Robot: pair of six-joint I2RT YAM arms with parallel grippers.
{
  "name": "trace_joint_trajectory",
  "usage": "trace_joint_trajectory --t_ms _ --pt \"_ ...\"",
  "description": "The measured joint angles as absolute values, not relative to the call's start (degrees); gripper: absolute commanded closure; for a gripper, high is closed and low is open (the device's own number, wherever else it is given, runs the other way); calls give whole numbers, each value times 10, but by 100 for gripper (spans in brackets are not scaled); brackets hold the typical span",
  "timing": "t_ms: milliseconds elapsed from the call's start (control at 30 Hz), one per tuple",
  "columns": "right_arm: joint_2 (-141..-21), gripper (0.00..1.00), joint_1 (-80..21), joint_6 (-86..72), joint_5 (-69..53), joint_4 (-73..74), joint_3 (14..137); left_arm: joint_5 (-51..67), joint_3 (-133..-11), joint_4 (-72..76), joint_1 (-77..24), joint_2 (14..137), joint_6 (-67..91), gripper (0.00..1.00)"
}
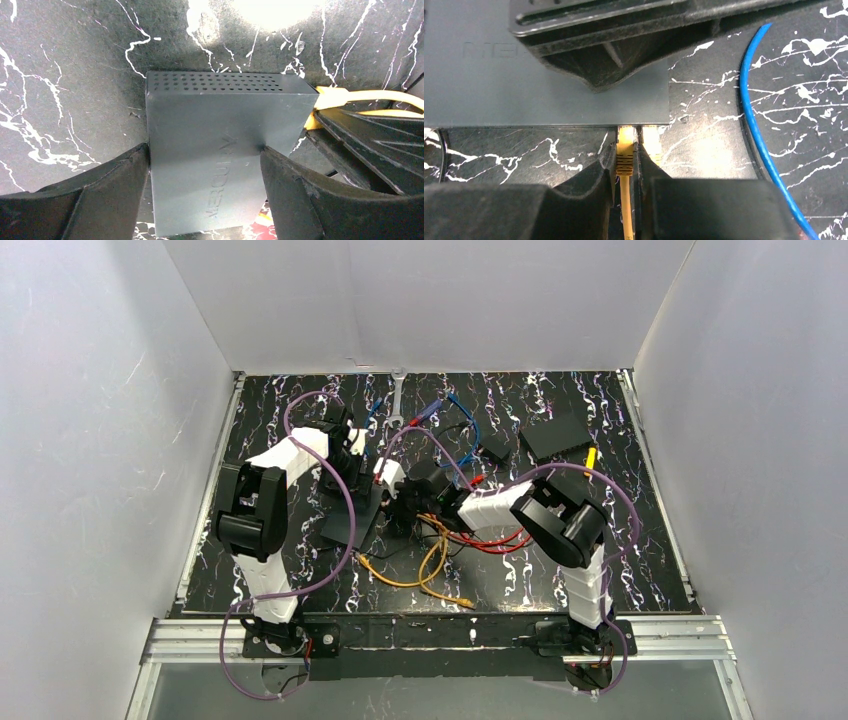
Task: Insert the plug into the switch port
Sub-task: Insert the connector into the switch port.
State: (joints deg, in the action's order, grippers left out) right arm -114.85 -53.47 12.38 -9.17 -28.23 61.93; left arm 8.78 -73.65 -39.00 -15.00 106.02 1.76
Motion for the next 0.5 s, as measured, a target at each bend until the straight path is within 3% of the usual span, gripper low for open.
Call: trace_joint_trajectory --t_ms 67,233,500 --pt "-1141 66 -535 124 -91 -293 605 81 -736 -391 -150 1060 26 23" --pt "-1100 57 -536 125 -87 -303 574 74 -736 -393 -151 1060 42 22" --pt "-1039 58 -527 122 -81 -313 537 72 -736 -395 -151 1060 51 22"
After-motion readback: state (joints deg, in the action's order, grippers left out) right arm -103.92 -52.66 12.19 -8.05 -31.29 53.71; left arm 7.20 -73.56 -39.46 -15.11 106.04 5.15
